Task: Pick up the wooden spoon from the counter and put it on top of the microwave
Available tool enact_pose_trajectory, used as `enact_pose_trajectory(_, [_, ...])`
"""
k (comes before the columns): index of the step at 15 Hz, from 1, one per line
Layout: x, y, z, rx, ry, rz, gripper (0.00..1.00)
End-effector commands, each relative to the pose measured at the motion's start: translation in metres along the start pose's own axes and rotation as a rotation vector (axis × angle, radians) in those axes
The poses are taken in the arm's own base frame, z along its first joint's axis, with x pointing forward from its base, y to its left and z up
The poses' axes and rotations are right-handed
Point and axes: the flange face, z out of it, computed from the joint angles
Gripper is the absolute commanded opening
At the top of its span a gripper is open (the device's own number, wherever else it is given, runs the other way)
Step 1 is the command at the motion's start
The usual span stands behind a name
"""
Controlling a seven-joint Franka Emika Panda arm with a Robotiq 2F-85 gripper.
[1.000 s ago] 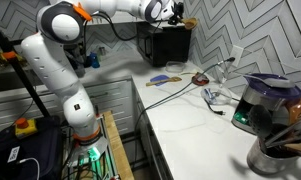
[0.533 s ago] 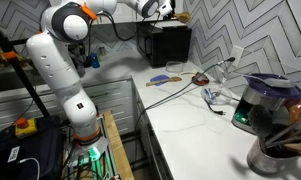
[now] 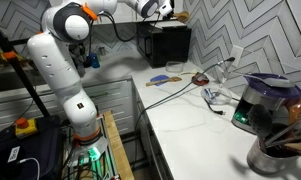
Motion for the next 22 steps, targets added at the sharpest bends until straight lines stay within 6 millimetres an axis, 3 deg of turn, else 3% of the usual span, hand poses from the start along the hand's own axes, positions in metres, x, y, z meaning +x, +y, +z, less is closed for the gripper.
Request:
enact_pose_trajectory(1, [-0.042,-0.019,0.046,0.021,-0.152,-0.125,0.05])
enact_pose_trajectory(5, [-0.086,-0.026,0.108,-0.02,-0.337,-0.242,0.05])
enact_pose_trajectory(8, [-0.089,-0.02,0.145,-0.094,-0.465,-0.321,0.05])
enact_pose_trajectory(10, [-0.082,-0.017,0.159,-0.194,-0.409,-0.333,0.05])
enact_pose_trajectory(14, [-0.093,-0.032,0.154,-0.263,-0.356,-0.377,0.05])
enact_pose_trajectory(18, [-0.122,-0.044,0.136,-0.326,-0.331,-0.406,0.05])
enact_pose_trajectory(22, [-0.118,-0.049,0.12,-0.4,-0.086,-0.367,0.05])
